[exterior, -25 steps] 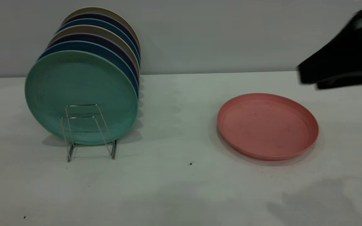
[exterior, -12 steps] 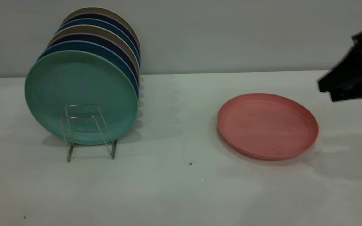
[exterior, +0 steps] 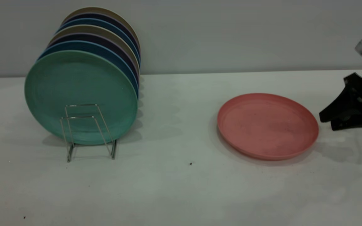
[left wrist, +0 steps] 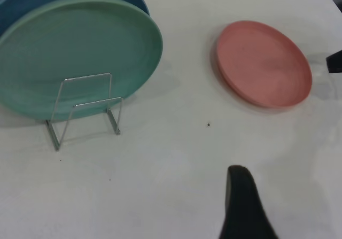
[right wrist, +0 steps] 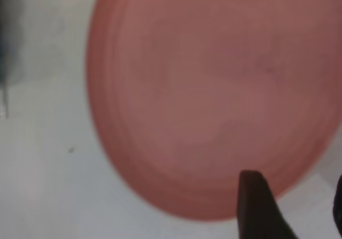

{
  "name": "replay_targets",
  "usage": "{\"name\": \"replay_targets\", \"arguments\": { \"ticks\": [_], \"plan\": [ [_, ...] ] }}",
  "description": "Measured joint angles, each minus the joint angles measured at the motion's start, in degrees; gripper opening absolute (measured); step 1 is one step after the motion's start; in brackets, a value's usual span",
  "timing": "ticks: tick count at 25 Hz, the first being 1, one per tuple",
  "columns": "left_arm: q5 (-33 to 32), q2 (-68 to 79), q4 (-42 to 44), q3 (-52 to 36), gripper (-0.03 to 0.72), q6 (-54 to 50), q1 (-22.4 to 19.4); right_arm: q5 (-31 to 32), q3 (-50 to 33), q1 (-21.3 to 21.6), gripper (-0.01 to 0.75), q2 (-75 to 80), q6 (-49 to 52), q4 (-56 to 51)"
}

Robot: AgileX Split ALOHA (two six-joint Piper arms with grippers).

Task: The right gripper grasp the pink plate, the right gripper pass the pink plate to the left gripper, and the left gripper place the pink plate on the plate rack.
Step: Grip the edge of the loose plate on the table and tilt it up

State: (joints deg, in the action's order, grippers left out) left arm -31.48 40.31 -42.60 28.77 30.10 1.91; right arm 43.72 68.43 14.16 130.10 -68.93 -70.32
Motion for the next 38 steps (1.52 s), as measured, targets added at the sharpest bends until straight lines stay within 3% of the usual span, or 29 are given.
{"name": "replay_targets", "arguments": {
  "ticks": [19,24,29,34,38],
  "plan": [
    [-0.26,0.00,0.00,0.00,0.471,0.05,0.00,-5.21,2.01,-0.64,0.363,7.59,-4.41,-11.43],
    [-0.21,0.00,0.00,0.00,0.471,0.12,0.00,-5.85,2.01,-2.54,0.347,7.90,-5.74,-14.27],
    [-0.21,0.00,0.00,0.00,0.471,0.12,0.00,-8.84,2.01,-5.74,0.258,7.90,-6.00,-15.74],
    [-0.26,0.00,0.00,0.00,0.471,0.12,0.00,-10.56,2.08,-6.71,0.049,7.85,-6.00,-15.93],
    [-1.36,0.00,-0.06,0.00,0.471,0.05,0.00,-8.90,2.08,-5.85,0.016,7.80,-6.00,-15.24]
  ]
}}
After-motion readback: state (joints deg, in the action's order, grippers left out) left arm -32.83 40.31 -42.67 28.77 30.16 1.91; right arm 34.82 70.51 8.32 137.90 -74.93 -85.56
